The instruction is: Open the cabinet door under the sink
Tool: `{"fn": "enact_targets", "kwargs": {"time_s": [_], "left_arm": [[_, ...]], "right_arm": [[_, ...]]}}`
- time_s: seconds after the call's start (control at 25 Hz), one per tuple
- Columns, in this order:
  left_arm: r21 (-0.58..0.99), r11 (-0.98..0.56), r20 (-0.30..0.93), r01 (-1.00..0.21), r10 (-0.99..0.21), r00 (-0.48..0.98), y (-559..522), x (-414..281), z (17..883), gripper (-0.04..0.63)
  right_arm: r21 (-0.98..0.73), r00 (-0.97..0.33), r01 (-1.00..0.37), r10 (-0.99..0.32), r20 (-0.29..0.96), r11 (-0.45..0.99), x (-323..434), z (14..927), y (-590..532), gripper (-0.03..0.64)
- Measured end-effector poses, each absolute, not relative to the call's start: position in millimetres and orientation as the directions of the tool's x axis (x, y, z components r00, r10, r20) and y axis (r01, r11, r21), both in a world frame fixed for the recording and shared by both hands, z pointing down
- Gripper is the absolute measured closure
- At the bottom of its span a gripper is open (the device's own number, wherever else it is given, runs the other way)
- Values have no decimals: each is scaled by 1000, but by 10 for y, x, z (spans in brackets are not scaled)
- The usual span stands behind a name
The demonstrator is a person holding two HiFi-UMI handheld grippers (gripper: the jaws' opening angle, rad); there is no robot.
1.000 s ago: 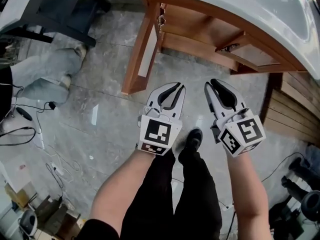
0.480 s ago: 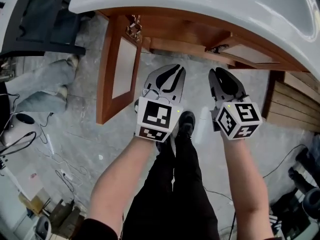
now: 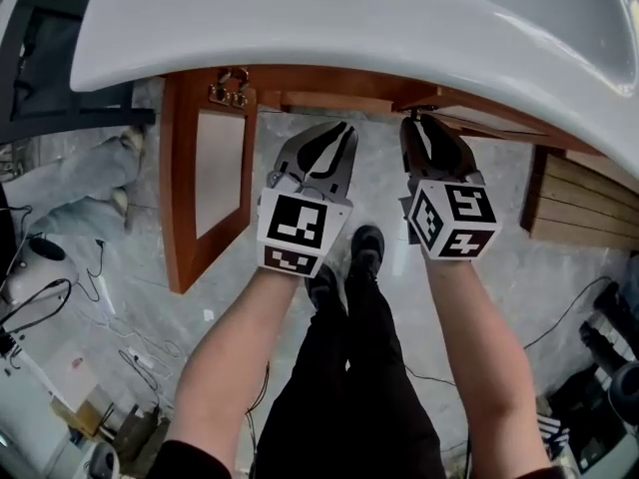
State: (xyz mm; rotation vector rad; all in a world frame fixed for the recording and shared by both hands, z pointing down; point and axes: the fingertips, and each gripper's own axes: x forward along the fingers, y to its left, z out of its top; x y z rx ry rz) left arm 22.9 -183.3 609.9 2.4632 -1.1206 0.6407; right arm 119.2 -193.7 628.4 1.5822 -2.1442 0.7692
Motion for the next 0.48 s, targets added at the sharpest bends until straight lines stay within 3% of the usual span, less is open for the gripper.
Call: {"fn": "enact_targets", "kwargs": {"time_s": [0.48], "left_arm": [[150,-609,516,-779,-623,587,-2004,243,6085,551]], "right_arm": [[-129,-248,-968,-771,586,214,1197,6339,-1999,513]]}}
